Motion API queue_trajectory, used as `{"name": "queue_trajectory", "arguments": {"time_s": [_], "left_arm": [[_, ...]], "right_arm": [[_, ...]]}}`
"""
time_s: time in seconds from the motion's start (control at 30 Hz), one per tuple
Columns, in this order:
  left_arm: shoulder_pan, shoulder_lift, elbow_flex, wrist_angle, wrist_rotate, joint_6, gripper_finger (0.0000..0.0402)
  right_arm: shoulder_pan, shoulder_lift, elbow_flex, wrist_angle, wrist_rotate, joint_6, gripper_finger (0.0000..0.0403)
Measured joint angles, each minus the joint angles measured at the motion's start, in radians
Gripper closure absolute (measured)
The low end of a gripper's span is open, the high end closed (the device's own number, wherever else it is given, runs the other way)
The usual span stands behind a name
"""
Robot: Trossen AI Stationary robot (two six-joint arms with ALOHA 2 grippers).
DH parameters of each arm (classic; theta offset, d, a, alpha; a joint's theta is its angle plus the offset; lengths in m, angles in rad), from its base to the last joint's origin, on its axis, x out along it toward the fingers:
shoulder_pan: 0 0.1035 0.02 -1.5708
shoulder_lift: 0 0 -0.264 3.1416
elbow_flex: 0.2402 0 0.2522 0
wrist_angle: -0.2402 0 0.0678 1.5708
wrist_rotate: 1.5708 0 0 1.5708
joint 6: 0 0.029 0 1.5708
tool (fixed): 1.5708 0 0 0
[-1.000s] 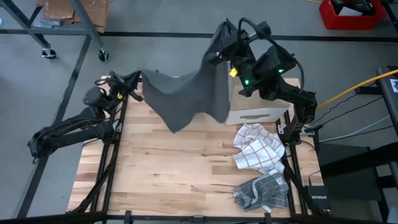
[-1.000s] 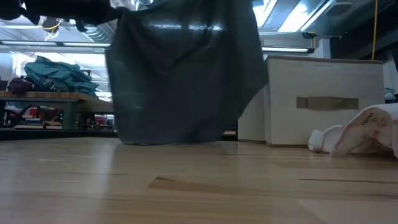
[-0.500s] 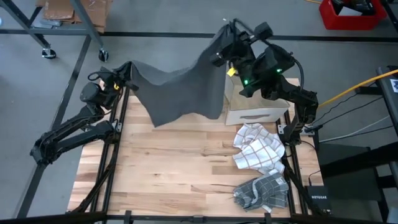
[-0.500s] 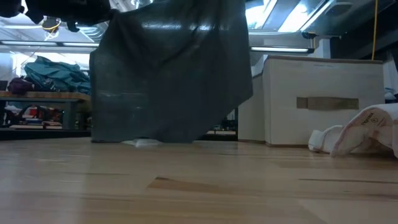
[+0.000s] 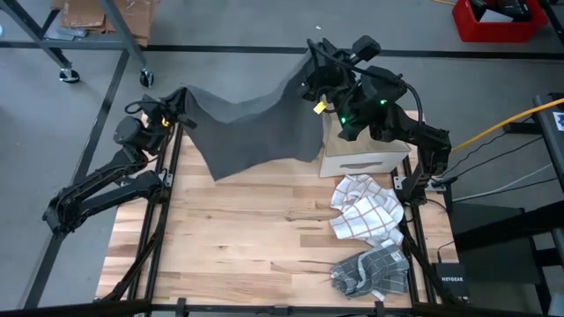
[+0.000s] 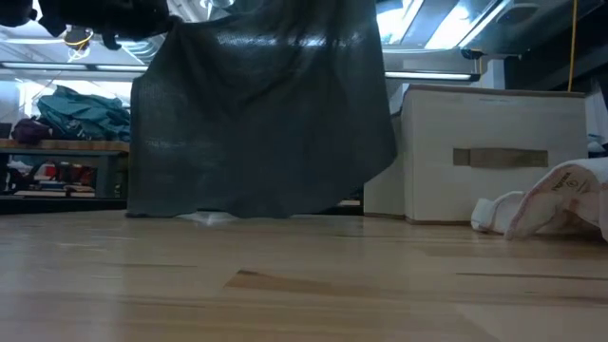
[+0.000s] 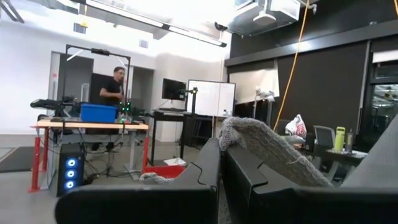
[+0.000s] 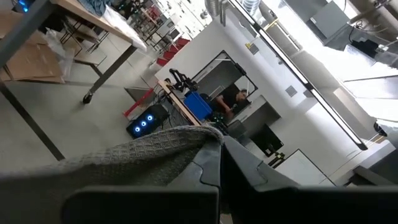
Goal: Fold towel
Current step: Fold the gray kitchen towel
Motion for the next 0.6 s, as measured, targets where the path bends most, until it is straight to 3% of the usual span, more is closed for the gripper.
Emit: {"name": "queue_trajectory", "arguments": {"time_s": [0.23,0.47,0.6], "left_arm": [[0.000,0.000,0.000,-0.050,-0.002,0.035,0.0401],[0.000,-0.010,0.000,-0.029,-0.174,0.171,0.0401],[0.000,-0.018,0.000,0.049,-0.183,0.196,0.0401]], "right_arm": [[0.000,0.001,0.000,0.001,0.000,0.000,0.0393],[0.000,0.001,0.000,0.003,0.032,-0.051,0.0393],[-0.004,0.001,0.000,0.003,0.005,-0.051,0.0393]]}}
